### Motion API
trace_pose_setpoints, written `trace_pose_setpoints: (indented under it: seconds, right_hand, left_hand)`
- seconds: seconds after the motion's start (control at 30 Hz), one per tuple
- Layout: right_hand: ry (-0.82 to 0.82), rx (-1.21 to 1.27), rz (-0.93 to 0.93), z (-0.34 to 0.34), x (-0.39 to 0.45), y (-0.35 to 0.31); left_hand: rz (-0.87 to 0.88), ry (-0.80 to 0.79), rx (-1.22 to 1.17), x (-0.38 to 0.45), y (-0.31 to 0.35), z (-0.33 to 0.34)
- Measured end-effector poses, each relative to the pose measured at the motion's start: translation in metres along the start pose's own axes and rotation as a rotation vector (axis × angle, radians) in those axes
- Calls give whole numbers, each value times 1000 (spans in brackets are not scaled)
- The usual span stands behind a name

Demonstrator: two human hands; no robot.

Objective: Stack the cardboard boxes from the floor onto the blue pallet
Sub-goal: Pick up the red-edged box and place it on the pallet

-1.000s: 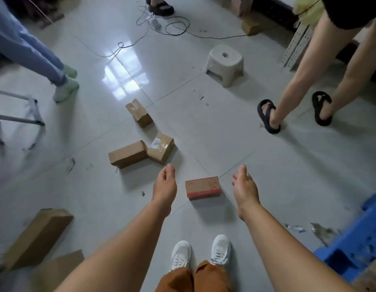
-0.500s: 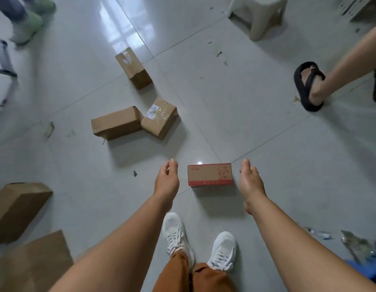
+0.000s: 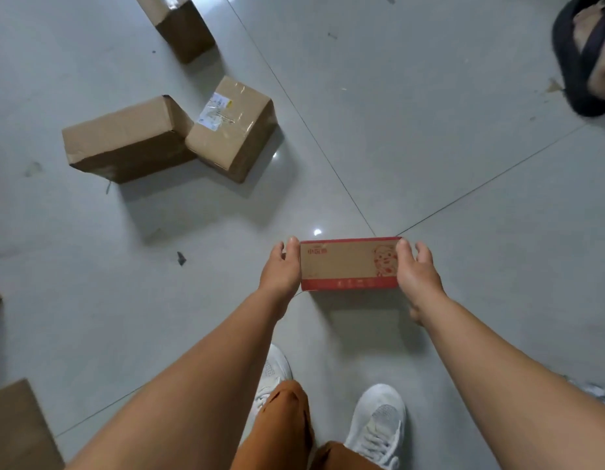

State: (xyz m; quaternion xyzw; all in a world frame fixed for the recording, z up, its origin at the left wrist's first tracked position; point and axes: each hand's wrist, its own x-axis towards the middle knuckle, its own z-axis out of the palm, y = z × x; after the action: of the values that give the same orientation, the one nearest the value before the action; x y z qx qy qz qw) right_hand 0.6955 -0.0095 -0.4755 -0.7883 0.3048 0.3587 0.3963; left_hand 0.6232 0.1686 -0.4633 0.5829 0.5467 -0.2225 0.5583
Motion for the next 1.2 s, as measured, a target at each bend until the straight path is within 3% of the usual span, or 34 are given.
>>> trace_pose_setpoints:
  seconds: [0.3, 0.57, 0.83, 1.2]
  right_hand:
    - [-27, -15, 9, 22, 65, 18]
    - [-65, 69, 39, 22, 70, 19]
    - [7, 246, 72, -23, -8, -7]
    - [145, 429, 91, -140, -148, -55]
  left_hand:
    - [-36, -11, -7, 62, -17, 33]
    - [-76, 29, -73, 67, -16, 46]
    - [33, 128, -99, -12, 22, 29]
    - [252, 76, 12, -186, 112, 36]
